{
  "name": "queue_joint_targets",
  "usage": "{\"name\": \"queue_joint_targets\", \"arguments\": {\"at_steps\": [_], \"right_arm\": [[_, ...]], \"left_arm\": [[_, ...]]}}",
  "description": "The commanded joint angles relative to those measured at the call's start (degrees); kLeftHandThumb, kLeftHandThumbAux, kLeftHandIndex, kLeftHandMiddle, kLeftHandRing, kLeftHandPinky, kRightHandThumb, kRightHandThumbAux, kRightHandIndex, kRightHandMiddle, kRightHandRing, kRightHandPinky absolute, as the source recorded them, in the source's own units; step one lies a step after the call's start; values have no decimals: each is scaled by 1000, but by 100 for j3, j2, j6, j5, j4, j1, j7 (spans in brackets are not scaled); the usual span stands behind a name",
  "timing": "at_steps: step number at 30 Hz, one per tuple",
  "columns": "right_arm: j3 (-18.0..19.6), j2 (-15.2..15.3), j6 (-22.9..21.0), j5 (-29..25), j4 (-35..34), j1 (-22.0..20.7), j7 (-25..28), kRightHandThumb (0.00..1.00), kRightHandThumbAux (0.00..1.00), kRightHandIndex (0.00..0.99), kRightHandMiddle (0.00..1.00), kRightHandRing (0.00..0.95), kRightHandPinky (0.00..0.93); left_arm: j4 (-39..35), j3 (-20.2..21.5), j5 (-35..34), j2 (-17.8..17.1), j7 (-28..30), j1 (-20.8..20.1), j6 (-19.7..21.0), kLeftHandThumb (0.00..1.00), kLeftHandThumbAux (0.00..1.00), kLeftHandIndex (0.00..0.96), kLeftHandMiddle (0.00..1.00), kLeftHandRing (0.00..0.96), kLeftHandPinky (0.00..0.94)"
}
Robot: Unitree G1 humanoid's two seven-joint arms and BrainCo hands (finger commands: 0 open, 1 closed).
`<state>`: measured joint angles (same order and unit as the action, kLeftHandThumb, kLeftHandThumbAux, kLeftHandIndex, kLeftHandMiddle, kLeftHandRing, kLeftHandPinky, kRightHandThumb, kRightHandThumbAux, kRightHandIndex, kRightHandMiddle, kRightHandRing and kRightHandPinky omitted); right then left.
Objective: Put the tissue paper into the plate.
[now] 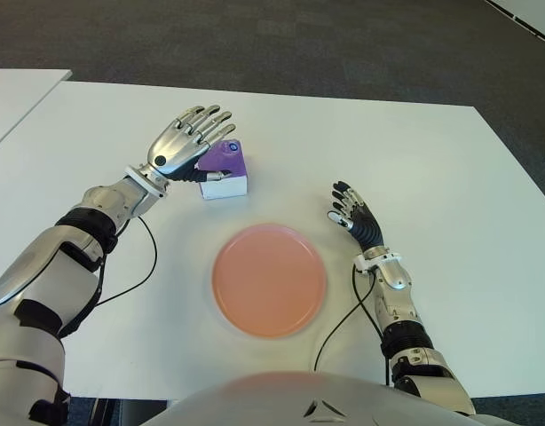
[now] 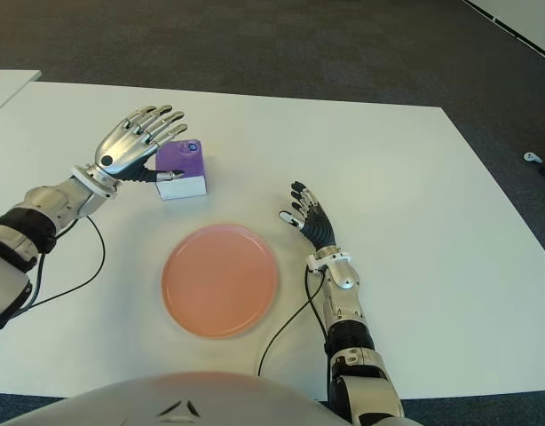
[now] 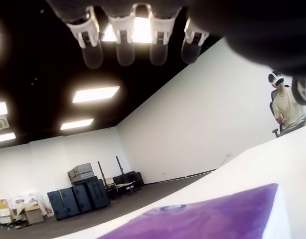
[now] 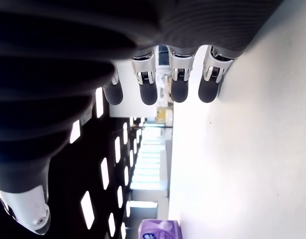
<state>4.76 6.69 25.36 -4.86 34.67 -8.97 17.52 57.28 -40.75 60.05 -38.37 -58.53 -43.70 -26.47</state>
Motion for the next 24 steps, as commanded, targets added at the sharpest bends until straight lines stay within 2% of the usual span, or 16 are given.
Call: {"name": "queue_joint_targets", "arguments": {"at_steps": [1, 3, 5, 9, 16, 24], "right_arm": [[-33, -100, -749, -24, 359, 657, -91, 0, 638, 0, 0, 0, 0], [27, -64, -514, -23, 992, 379, -23, 0, 645, 0, 0, 0, 0], [28, -65, -447, -22, 1048, 353, 5, 0, 648, 0, 0, 0, 0], [1, -83, -484, -16, 790, 467, -3, 0, 649, 0, 0, 0, 0], [12, -54, -730, -27, 510, 579, -73, 0, 650, 0, 0, 0, 0], [73, -83, -836, -119, 439, 606, -81, 0, 667, 0, 0, 0, 0]], "left_arm": [[214, 41, -43, 63, 0, 132, -26, 208, 121, 0, 0, 0, 0], [312, 63, -115, 93, 175, 143, -81, 218, 114, 0, 0, 0, 0], [381, 65, -165, 108, 303, 143, -133, 228, 110, 0, 0, 0, 0], [455, 68, -203, 127, 432, 139, -188, 243, 107, 0, 0, 0, 0], [762, 55, -300, 251, 1117, 126, -231, 255, 99, 0, 0, 0, 0], [1136, -1, -280, 451, 1823, 14, 13, 246, 76, 0, 0, 0, 0]]}}
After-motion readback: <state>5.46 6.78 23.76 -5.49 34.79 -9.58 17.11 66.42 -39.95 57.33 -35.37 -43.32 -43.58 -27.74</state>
